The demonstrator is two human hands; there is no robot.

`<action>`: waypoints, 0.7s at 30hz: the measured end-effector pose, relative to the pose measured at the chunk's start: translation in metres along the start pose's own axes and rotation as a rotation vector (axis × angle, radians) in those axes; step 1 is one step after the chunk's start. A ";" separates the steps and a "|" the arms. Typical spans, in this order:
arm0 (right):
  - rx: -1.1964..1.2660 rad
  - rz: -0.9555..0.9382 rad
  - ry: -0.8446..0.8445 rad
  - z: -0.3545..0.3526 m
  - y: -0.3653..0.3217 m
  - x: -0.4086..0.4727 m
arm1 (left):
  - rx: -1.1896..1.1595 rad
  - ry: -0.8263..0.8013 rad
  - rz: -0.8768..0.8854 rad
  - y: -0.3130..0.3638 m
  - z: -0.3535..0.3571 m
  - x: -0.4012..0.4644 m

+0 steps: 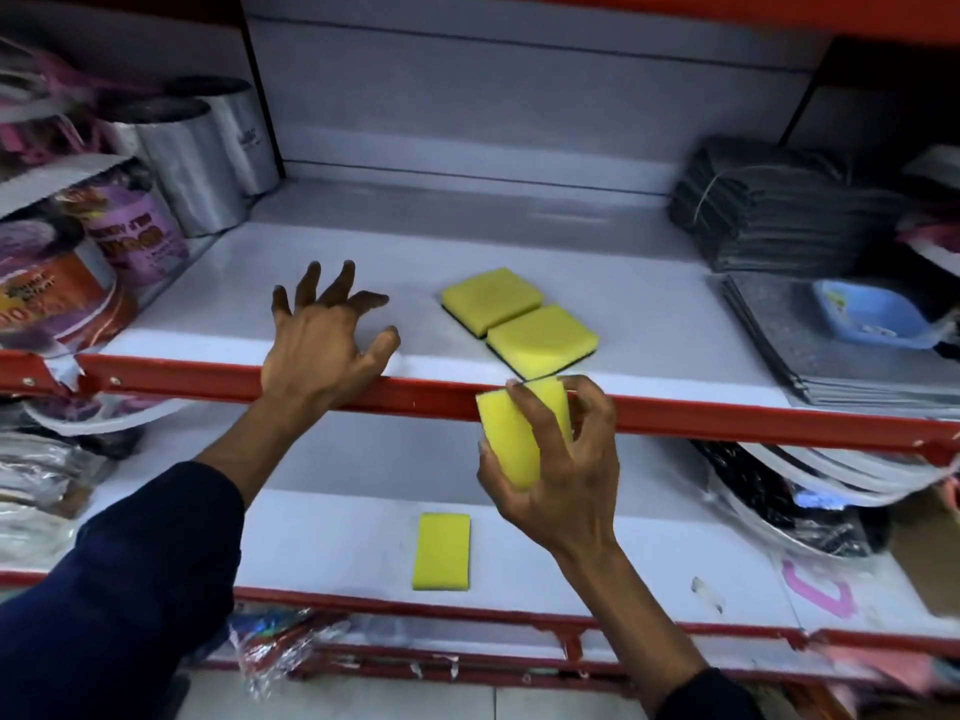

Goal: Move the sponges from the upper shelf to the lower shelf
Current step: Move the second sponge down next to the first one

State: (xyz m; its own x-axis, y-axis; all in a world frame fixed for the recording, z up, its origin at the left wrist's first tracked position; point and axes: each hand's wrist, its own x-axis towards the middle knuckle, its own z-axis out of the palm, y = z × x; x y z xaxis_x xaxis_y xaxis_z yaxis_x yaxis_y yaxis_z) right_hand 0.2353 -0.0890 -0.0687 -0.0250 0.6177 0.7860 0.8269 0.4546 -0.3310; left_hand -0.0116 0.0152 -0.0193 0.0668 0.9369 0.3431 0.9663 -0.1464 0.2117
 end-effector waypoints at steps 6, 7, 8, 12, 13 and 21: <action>-0.020 -0.160 -0.165 0.040 0.046 -0.083 | -0.003 0.011 0.004 -0.002 0.004 0.001; -0.042 -0.092 -0.265 0.049 0.053 -0.096 | -0.004 0.013 0.002 -0.003 0.004 0.002; -0.068 0.003 -0.358 0.057 0.058 -0.107 | -0.005 0.015 0.000 -0.003 0.005 0.002; -0.193 0.342 -0.572 0.088 0.073 -0.145 | -0.011 0.022 -0.004 -0.004 0.006 0.003; -0.216 0.389 -0.605 0.095 0.076 -0.152 | -0.015 0.024 -0.005 -0.004 0.006 0.003; -0.395 0.476 -0.694 0.118 0.077 -0.172 | -0.015 0.030 -0.011 -0.005 0.006 0.004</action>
State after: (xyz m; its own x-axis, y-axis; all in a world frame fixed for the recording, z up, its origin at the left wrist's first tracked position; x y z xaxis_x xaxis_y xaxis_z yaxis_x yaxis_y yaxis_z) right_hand 0.2372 -0.0841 -0.2911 0.1408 0.9866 0.0829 0.9646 -0.1179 -0.2360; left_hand -0.0150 0.0215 -0.0246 0.0483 0.9287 0.3678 0.9632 -0.1408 0.2290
